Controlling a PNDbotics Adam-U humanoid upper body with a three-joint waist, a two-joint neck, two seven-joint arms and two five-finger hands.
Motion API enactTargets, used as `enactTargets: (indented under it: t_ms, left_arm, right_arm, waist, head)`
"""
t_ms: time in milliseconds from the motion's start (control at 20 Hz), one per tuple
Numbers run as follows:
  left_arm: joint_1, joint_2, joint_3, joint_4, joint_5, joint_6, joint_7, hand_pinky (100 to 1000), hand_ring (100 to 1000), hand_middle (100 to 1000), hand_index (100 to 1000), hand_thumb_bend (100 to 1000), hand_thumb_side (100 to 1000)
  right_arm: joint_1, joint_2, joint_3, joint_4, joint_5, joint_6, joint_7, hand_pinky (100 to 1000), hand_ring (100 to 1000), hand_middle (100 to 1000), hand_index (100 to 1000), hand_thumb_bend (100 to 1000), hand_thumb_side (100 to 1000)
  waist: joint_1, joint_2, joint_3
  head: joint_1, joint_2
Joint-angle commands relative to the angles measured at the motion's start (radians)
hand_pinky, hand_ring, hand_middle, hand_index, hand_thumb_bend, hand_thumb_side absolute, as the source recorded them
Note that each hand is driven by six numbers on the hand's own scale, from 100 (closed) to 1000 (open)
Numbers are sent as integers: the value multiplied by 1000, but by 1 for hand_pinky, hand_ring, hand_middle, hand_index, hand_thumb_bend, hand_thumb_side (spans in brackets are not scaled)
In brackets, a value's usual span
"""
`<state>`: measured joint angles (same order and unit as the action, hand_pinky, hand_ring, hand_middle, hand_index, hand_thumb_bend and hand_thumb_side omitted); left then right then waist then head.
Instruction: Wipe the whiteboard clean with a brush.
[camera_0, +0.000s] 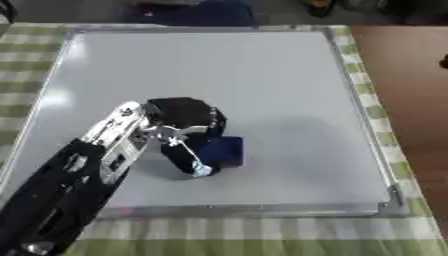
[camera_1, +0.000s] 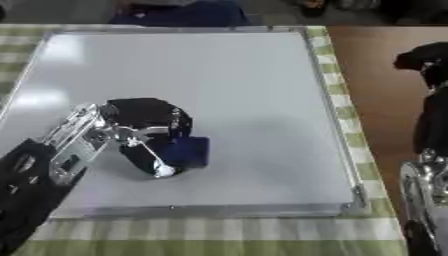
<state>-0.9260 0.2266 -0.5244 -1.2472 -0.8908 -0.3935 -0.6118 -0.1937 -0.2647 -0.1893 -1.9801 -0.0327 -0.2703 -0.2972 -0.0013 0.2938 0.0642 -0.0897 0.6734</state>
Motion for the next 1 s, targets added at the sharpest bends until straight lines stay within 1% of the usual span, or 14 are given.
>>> enactTargets:
  t_ms: [50,300,350,850,1000]
  left_arm:
    - [-3,-5,-3,14,0,6,-4,488,689,553,100,224,460]
    - [-1,-3,-2,12,3,7,-1,465,666,513,100,213,445]
    - [-1,-3,-2,10,4,6,0,459,657,495,100,203,428]
    - [1,15,1,-6,-5,-6,9,433,634,472,100,186,350]
    - [3,25,6,-12,-5,-7,10,426,627,464,100,181,339]
  right_arm:
    - [-8,-8,0,-20,4,-1,4,557,548,413,532,100,895]
    - [-7,-9,0,-20,3,-2,4,558,548,413,533,100,895]
    - [-7,-9,0,-20,3,-2,4,558,548,413,533,100,896]
    - [-3,-11,0,-20,-1,0,5,560,549,414,534,100,898]
    - [-2,-12,0,-20,-2,1,5,560,549,414,534,100,898]
  waist:
    - [-2,-12,-3]
    - [-2,-14,-3]
    - [-2,-14,-3]
    - [-1,-23,3]
    - [1,-26,6]
  head:
    - [2,-12]
    - [-4,-6]
    - [-6,-4]
    - [-8,0]
    - [-8,2]
